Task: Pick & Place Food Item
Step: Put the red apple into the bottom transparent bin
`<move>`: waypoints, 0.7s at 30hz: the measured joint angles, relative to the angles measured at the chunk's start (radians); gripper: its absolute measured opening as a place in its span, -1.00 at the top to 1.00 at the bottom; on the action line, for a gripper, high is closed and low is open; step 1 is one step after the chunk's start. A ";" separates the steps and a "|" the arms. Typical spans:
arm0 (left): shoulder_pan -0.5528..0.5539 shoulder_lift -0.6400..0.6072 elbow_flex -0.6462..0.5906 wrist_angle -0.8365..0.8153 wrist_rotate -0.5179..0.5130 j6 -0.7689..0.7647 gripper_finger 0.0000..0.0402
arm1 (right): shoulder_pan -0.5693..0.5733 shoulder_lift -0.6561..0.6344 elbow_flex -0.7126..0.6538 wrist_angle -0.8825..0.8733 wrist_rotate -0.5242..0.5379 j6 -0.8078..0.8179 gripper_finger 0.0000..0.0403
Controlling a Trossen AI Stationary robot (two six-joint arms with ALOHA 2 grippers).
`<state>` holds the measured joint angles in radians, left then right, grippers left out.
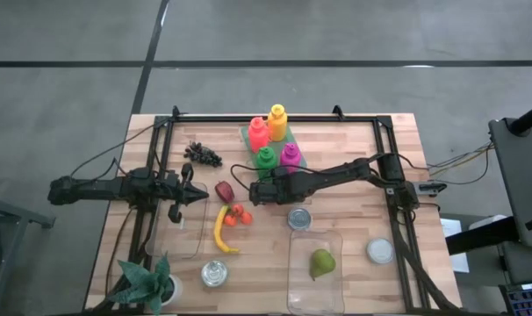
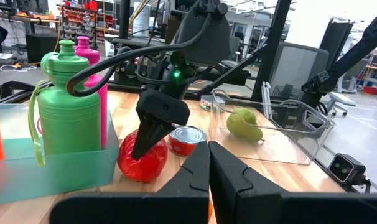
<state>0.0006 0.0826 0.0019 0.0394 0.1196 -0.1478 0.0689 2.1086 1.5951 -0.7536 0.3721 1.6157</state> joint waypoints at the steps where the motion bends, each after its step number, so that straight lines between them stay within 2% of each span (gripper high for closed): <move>1: 0.000 0.000 0.000 0.000 0.000 0.000 1.00 | 0.000 0.000 0.000 0.000 0.000 0.000 -0.52; 6: 0.000 0.000 0.000 0.000 0.000 0.000 1.00 | 0.000 0.000 0.000 -0.002 -0.003 -0.002 -0.59; 13: 0.000 0.000 0.000 0.000 0.000 0.000 1.00 | 0.000 0.000 0.000 -0.003 -0.005 -0.012 -0.50; 21: 0.000 0.000 0.000 0.000 0.000 0.000 1.00 | 0.000 0.000 0.000 -0.004 -0.006 -0.012 -0.55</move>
<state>0.0005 0.0826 0.0017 0.0395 0.1192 -0.1478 0.0692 2.1086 1.5952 -0.7578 0.3662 1.6035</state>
